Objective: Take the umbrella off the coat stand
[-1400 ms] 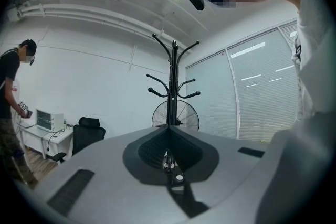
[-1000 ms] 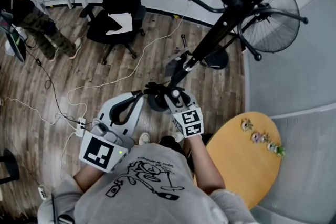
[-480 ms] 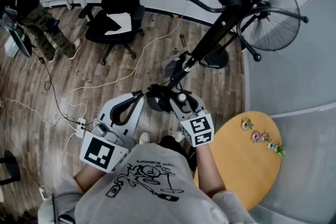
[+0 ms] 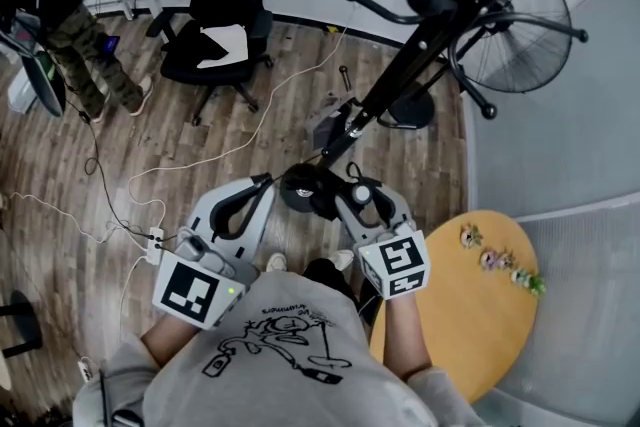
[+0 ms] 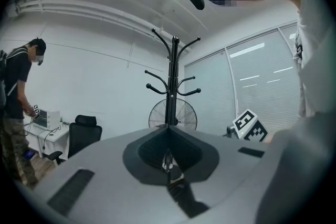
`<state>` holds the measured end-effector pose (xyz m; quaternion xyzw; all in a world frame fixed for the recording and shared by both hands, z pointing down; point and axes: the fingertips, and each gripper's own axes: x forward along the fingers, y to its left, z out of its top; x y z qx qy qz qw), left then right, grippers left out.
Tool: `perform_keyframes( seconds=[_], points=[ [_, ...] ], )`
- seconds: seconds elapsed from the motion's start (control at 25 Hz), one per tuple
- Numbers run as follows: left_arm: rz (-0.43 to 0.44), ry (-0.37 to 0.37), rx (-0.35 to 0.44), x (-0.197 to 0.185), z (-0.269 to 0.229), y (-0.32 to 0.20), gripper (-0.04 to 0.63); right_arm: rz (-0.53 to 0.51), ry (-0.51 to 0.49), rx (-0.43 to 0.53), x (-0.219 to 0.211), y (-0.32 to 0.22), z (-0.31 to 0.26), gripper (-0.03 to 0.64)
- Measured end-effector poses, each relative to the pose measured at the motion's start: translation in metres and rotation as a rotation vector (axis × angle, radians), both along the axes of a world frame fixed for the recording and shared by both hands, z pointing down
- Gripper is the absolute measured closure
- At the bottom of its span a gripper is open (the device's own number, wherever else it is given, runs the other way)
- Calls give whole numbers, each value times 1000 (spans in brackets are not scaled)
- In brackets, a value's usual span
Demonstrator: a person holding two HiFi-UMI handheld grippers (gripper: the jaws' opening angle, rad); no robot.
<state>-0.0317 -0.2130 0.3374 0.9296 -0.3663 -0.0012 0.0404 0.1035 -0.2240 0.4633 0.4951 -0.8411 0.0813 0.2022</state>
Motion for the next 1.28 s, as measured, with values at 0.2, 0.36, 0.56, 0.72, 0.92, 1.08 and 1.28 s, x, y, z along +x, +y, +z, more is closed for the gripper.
perform_keyframes(
  seconds=[0.2,0.36,0.56,0.72,0.92,1.08,1.28],
  points=[
    [9,-4,-1,6,1,-1,588,3,12,-25,5,11,-22,400],
    [13,-6,2,9,0,-2,588,2,3,-1,6,15,-38,400],
    [17,-8,9,11,-2,-1,588,-12,1,18,6,24,-55,400],
    [17,-11,15,11,-4,-1,588,-12,3,9,7,33,-68,400],
    [17,-13,14,13,-5,-4,588,-16,-1,33,9,38,-86,400],
    [17,-12,17,13,-5,-3,588,-21,-10,53,9,44,-98,400],
    [21,-10,20,15,-6,-2,588,-23,-11,59,11,49,-105,400]
  ],
)
